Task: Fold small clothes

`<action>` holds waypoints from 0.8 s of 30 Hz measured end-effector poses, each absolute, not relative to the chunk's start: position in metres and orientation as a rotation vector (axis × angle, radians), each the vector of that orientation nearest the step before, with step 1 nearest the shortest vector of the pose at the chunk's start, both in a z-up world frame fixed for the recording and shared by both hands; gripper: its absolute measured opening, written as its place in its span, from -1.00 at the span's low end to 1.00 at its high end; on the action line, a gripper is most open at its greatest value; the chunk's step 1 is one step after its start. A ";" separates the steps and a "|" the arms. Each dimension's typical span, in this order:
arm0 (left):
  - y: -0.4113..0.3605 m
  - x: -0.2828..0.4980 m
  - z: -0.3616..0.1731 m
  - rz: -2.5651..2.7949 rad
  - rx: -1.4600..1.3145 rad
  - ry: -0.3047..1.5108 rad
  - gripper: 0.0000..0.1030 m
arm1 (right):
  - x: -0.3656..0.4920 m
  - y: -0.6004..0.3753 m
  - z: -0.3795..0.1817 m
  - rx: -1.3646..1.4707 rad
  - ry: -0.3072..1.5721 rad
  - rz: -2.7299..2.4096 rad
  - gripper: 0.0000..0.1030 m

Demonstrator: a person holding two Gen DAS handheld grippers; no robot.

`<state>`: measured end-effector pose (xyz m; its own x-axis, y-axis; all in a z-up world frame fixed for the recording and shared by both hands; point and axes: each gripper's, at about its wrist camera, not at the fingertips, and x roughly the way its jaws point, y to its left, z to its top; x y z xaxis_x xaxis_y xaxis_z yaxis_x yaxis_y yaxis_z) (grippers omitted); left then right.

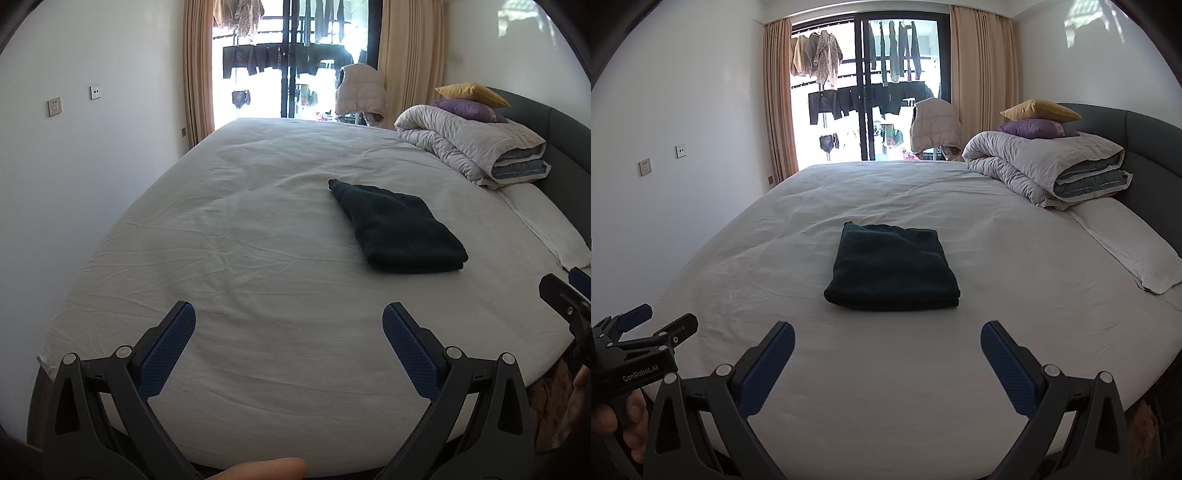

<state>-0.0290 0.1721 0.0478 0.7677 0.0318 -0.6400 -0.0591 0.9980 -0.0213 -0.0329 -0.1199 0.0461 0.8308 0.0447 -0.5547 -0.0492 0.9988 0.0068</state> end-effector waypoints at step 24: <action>0.172 -0.027 0.044 0.045 -0.040 0.699 1.00 | -0.031 -0.117 0.045 -0.014 0.603 0.053 1.00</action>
